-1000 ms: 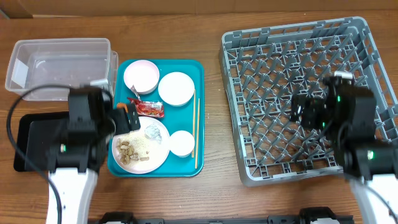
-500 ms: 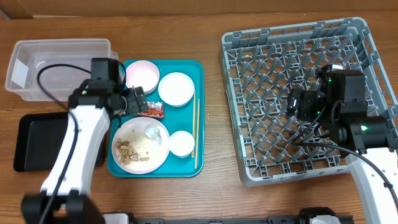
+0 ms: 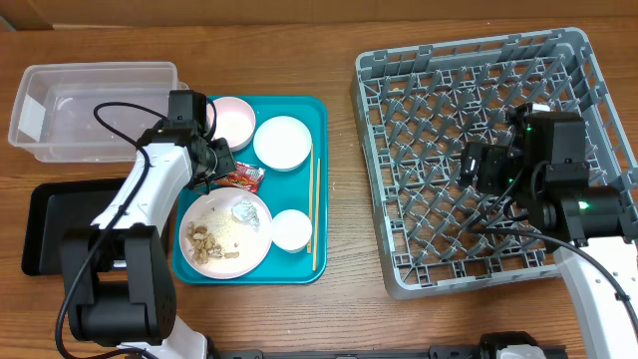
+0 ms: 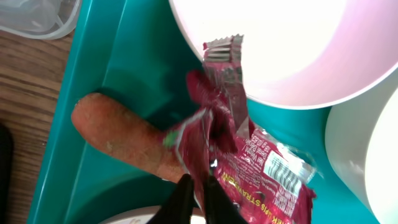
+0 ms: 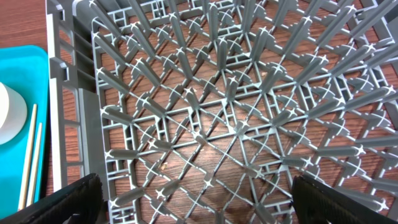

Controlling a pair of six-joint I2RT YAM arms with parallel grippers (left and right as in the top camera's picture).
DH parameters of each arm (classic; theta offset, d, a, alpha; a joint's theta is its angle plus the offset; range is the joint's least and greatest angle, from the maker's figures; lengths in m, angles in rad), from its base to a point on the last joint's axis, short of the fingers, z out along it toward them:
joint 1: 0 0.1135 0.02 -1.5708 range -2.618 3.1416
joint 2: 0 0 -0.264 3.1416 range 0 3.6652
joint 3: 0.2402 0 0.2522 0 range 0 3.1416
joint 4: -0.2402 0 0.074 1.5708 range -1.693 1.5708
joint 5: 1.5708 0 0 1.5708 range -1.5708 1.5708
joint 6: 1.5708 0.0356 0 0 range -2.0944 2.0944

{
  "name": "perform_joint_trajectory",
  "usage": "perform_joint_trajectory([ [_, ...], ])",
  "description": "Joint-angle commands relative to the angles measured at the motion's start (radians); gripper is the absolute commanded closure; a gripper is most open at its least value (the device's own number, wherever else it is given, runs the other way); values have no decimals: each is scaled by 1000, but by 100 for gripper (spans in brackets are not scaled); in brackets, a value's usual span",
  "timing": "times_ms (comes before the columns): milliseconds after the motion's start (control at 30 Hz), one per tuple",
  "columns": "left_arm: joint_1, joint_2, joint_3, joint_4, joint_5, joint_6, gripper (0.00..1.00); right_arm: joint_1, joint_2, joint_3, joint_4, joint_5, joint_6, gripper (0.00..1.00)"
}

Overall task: Sort waste into correct bins and load items into the dishwasher
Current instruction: 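Reach the left gripper to the red snack wrapper and grasp it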

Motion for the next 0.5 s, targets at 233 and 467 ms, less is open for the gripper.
perform_joint_trajectory([
  [233, 3, -77, 300, -259, -118, 62, 96, -2, -8, 26, 3, 9, -3, 0],
  [467, 66, -116, 495, -241, -312, 61, 96, -2, -8, 26, -6, 9, -3, 0],
])
